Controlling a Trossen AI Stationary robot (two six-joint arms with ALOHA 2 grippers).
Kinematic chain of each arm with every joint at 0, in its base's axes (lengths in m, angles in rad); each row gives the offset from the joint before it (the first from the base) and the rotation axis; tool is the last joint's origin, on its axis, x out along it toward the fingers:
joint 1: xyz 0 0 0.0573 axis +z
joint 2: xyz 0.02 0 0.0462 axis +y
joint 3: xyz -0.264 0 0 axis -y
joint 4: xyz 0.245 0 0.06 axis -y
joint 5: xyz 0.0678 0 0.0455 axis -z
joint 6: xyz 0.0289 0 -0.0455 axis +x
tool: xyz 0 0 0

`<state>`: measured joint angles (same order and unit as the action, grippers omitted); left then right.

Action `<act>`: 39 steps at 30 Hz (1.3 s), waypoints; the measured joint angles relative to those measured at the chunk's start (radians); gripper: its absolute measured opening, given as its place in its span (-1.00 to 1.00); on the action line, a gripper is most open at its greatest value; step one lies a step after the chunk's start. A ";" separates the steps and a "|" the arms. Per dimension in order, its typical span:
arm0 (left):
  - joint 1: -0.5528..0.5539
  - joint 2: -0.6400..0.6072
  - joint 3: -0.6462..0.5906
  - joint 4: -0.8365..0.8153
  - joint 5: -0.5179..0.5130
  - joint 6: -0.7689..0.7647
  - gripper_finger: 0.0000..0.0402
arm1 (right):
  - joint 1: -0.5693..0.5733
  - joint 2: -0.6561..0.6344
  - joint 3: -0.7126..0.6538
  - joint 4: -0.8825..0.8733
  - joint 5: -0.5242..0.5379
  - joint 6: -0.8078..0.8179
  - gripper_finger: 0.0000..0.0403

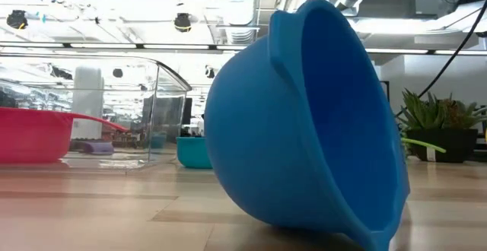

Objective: Nest measuring cups in basket
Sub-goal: Stack the blue measuring cup on the red measuring cup in the transparent bin

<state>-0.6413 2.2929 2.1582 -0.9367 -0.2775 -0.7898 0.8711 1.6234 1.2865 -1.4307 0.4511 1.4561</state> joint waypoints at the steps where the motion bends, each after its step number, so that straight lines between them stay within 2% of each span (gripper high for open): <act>1: 0.000 0.000 0.004 0.030 -0.011 -0.001 -0.01 | 0.000 0.000 0.000 0.000 0.000 0.000 -0.65; 8: 0.011 0.000 0.006 0.067 -0.084 -0.021 -0.06 | 0.000 0.000 0.000 0.000 0.026 -0.001 -0.65; 15: 0.034 0.000 0.021 0.140 -0.067 -0.003 -0.26 | 0.000 0.000 0.000 0.013 0.034 -0.043 -0.65; 18: 0.040 0.001 0.045 0.119 -0.040 0.008 -0.32 | 0.005 0.000 0.000 0.048 0.083 -0.076 -0.65; 22: 0.048 0.001 0.130 0.024 -0.044 0.034 -0.40 | 0.031 0.000 0.000 0.200 0.226 -0.294 -0.65; 25: 0.048 -0.013 0.200 -0.131 -0.090 0.109 -0.50 | 0.041 0.000 0.000 0.305 0.259 -0.531 -0.65; 28: 0.040 -0.085 0.163 -0.263 -0.133 0.156 -0.66 | 0.035 0.000 0.000 0.416 0.227 -0.730 -0.65; 32: 0.008 -0.175 0.164 -0.464 -0.230 0.183 -0.94 | -0.016 0.004 0.001 0.611 0.066 -0.936 -0.65; 36: -0.033 -0.229 0.164 -0.639 -0.333 0.139 -0.99 | -0.098 0.032 0.001 0.757 -0.009 -1.008 -0.65; 39: -0.067 -0.270 0.125 -0.623 -0.373 0.164 -1.00 | -0.156 0.072 0.001 0.852 -0.108 -1.041 -0.65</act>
<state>-0.7083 2.0227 2.2834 -1.5601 -0.6508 -0.6257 0.7154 1.6951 1.2879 -0.5783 0.3431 0.4152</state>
